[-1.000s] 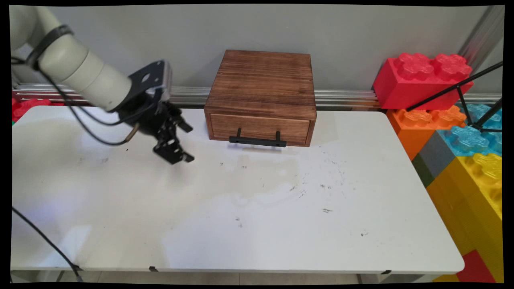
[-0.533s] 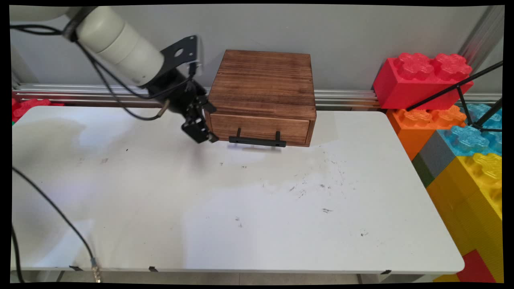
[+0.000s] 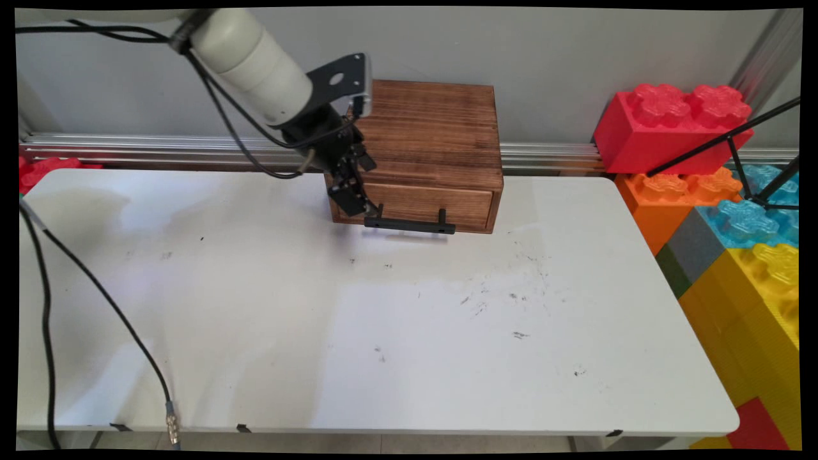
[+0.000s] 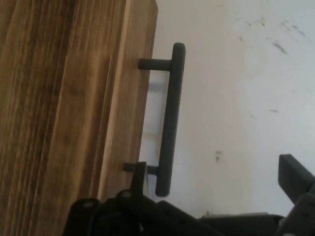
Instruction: Open the drawer
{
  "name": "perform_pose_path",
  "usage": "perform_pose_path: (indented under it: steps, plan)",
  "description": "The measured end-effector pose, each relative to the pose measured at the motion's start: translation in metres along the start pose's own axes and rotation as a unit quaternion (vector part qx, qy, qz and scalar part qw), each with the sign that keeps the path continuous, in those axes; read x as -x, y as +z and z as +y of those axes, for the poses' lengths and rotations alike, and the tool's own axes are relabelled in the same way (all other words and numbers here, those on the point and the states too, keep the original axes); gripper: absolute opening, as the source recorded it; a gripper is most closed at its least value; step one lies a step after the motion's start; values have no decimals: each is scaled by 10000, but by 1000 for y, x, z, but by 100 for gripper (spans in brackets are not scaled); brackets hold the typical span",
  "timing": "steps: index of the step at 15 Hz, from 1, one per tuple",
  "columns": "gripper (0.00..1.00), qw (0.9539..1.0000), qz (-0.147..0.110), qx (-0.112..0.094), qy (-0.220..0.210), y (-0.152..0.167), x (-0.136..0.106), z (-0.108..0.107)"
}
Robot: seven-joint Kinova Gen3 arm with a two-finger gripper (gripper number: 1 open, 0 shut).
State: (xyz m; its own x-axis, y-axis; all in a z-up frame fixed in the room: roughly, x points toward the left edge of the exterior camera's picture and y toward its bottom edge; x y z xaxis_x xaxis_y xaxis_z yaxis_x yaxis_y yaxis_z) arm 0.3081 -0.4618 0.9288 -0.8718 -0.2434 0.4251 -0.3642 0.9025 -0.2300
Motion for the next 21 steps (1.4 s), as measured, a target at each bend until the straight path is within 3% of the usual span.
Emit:
perform_pose_path:
  steps: [10, 21]
  plan:
    - [100, 9988, -236, 232, 367, 67, -12, -13]
    - [100, 9952, -430, 287, 826, 114, -15, -9]
